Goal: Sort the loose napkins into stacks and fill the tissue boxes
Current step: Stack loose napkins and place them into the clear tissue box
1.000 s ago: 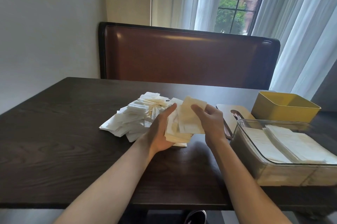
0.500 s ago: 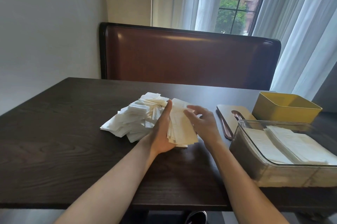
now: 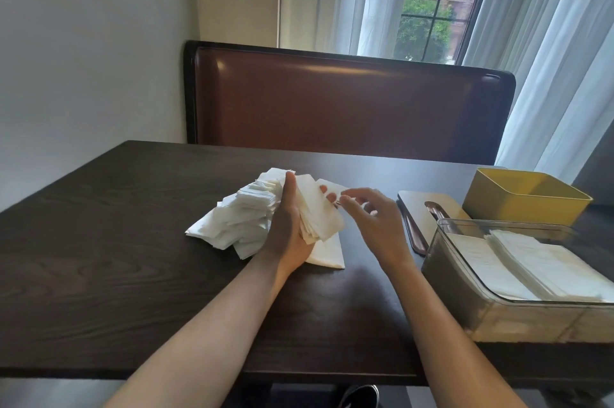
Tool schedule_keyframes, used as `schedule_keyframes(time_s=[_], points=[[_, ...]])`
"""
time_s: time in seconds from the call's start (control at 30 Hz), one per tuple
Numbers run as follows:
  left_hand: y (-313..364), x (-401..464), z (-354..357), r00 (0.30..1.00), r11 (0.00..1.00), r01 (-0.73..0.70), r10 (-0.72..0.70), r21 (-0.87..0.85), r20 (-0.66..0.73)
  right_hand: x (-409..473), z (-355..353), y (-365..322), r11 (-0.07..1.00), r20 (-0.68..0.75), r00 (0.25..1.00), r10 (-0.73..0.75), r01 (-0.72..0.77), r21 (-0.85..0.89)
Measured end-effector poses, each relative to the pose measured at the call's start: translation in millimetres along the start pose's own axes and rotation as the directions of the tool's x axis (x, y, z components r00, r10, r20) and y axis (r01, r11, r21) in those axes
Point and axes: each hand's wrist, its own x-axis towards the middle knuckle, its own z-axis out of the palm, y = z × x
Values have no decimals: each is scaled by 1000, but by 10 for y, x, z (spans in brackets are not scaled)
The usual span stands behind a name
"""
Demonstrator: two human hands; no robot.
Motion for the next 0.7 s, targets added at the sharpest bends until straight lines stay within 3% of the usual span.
schedule_keyframes(time_s=[0.13,0.27,0.4,0.6,0.7], points=[[4,69,-45,995,998,-63,63,2,-75,-25,38,-38,988,179,972,149,-152,0],[7,64,-59,994,998,-67,68,16,-86,-34,26,-29,955,241,929,283,-296,19],[30,37,-34,993,995,-14,25,99,-113,-44,-36,-80,894,174,921,347,-381,235],[33,26,-51,996,994,65,-60,88,-61,-30,-116,-91,787,-21,909,417,-349,509],[30,1,-45,988,990,138,-136,22,-70,-7,-159,-116,688,27,926,377,-299,662]])
